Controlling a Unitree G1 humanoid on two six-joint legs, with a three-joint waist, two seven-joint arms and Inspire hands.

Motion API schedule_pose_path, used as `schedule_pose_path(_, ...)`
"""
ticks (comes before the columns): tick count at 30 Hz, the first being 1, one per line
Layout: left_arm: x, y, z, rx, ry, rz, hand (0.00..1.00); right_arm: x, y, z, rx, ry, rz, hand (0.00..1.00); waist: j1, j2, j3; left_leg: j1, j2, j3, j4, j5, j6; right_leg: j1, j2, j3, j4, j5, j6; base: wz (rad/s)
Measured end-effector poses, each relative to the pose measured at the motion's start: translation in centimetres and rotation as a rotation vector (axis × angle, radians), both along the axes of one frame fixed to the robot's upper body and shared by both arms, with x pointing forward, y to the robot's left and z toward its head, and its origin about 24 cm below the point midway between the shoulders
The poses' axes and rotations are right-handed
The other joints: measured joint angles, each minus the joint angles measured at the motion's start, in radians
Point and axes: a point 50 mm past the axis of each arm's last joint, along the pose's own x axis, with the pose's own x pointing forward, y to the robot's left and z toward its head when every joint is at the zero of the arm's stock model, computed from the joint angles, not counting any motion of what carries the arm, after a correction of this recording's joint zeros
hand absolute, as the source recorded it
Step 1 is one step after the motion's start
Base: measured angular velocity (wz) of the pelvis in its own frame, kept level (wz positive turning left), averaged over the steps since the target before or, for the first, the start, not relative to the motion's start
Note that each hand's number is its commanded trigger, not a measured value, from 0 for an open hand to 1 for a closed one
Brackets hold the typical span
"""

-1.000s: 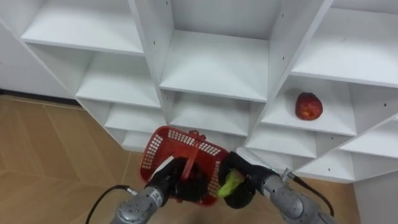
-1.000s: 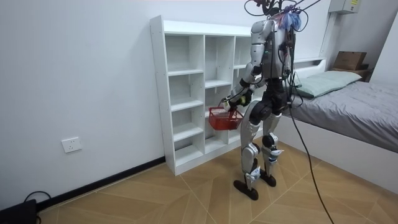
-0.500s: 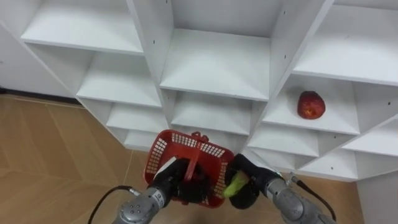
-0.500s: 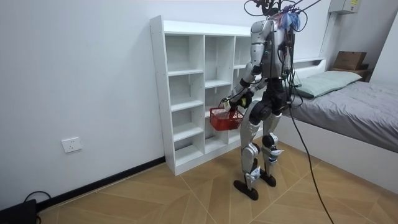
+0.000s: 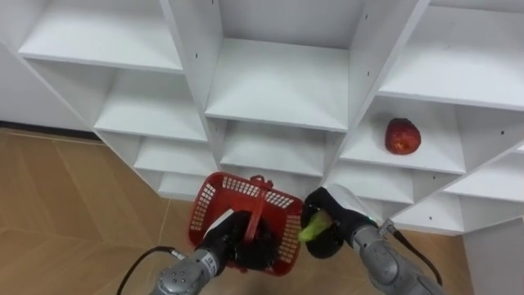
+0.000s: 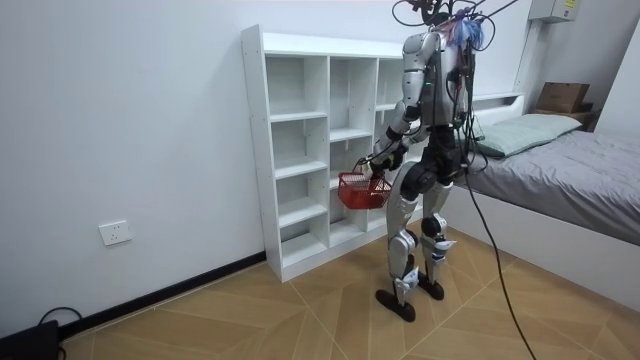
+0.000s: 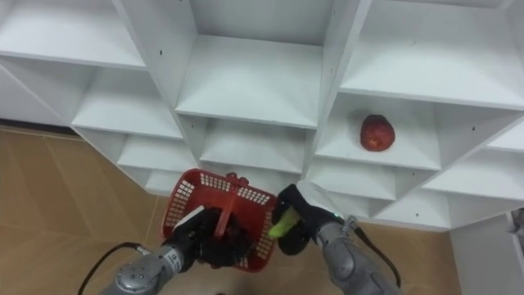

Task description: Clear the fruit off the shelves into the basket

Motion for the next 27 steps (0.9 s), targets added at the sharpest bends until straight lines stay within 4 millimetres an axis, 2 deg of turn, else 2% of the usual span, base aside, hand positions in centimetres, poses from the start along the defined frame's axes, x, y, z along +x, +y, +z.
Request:
schedule_pose_path(10,-0.18,-0.63,-0.03,-0.005,0.003,-0.033,1.0,0.17,0.21,0.24,0.009,-0.043,-0.019,1.0,0.0,0.003,-0.0005,-0.007,0.001,0.0,-0.001,0.0,0.0,0.0,0.0,-0.002,-0.012,0.0,0.001,0.0)
schedule_pose_path(27,0.19,-0.78,0.26,-0.015,-0.006,-0.051,1.0,0.22,0.55,0.25,0.111,-0.009,-0.08,1.0,0.001,0.006,-0.0003,-0.004,0.001,0.002,-0.008,0.0,0.0,0.001,0.002,-0.001,-0.014,0.0,0.001,0.0)
